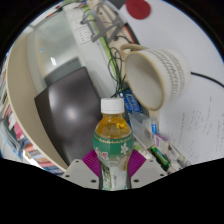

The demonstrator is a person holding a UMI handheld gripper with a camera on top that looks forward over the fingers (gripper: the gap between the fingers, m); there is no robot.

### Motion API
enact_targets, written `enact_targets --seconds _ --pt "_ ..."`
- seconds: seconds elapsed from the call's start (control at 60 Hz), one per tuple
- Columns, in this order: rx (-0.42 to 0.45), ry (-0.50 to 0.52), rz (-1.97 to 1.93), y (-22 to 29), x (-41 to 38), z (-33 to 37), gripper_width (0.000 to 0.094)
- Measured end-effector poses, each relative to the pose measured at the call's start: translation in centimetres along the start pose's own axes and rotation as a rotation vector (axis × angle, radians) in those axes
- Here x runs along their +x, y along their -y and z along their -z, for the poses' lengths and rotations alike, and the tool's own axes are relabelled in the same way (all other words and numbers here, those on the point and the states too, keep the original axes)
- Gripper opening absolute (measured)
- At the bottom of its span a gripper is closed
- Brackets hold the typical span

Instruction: Pour water

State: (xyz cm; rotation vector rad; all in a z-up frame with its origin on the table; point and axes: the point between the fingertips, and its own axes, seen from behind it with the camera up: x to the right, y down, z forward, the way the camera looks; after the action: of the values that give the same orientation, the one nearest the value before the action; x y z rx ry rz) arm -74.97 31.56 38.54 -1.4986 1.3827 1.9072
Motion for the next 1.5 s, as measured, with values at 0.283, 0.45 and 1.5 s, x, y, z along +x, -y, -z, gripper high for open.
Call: enact_targets --seconds 0.283,0.45,1.5 --pt "0.135 -0.145 1.052 5.3 -9.9 0.8 0.0314" --pt "0.417 -0.378 1.644 15.2 -14.1 6.2 0.0318" --pt "0.386 -0.526 1.802 30.4 -1.7 8.4 0.0845"
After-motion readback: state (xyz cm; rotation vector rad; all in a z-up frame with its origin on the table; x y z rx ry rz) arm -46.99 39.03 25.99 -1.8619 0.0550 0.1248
